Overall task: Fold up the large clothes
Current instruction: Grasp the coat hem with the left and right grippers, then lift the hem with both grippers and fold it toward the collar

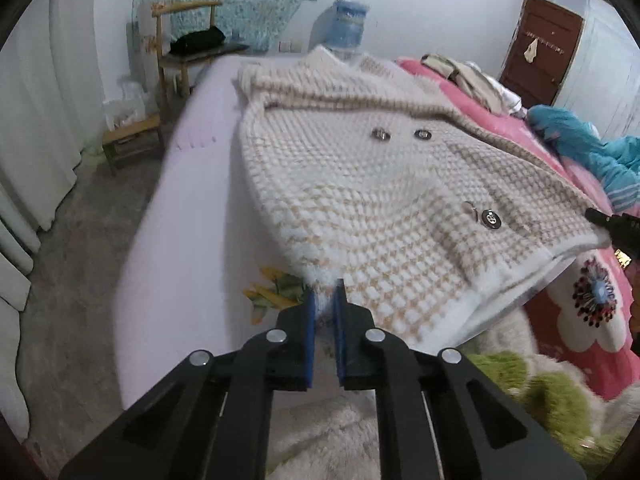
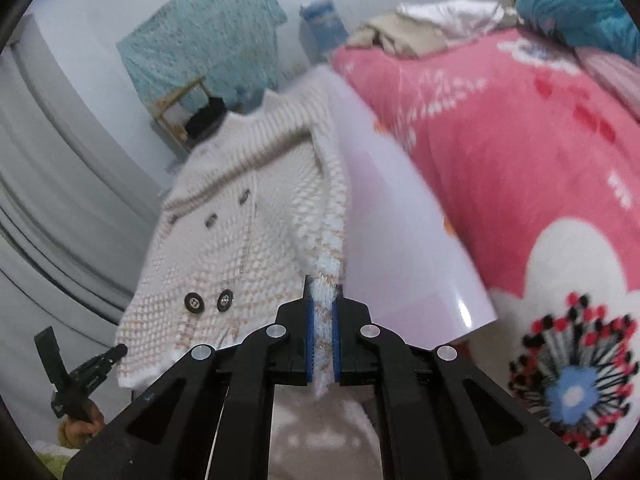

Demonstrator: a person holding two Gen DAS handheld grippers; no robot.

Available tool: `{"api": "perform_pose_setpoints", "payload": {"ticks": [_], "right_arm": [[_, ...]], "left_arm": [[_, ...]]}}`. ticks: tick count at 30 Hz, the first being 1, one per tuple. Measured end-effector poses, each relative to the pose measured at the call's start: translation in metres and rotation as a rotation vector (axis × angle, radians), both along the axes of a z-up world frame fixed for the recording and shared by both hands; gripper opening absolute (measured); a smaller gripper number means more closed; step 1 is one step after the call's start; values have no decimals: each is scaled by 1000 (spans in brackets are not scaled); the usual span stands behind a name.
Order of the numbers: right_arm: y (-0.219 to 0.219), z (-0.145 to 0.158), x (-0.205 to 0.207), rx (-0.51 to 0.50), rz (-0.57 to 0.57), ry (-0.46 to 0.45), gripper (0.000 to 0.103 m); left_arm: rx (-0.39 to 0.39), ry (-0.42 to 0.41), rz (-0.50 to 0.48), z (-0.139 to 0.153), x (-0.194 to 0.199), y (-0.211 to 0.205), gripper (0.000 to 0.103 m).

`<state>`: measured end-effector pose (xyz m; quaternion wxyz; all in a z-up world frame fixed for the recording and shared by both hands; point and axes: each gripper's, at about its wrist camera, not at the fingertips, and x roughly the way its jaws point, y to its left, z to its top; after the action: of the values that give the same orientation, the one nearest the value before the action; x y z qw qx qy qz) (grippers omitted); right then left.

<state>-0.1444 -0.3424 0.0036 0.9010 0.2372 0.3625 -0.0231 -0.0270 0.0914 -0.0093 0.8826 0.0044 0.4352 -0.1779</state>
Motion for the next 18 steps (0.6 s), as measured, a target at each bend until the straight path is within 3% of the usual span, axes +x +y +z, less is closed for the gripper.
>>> {"api": "perform_pose_setpoints", "payload": {"ticks": [3, 5, 6, 10, 13, 18], "right_arm": [[0, -18, 6, -38, -2, 62, 5], [-7, -45, 16, -29, -20, 156, 5], [-11, -59, 19, 0, -32, 197, 5], [-13, -59, 15, 24, -30, 180, 8], [-12, -60, 18, -1, -11, 199, 12], [-7, -65, 16, 5, -13, 197, 6]], "left_arm": [[11, 82, 17, -17, 6, 7, 8], [-17, 211, 36, -48, 15, 11, 8], [-26, 232, 44, -53, 17, 12, 8], [-26, 221, 30, -47, 16, 12, 11], [-24, 265, 21, -56, 18, 12, 11], [-16, 249, 14, -57, 15, 10, 10]]}}
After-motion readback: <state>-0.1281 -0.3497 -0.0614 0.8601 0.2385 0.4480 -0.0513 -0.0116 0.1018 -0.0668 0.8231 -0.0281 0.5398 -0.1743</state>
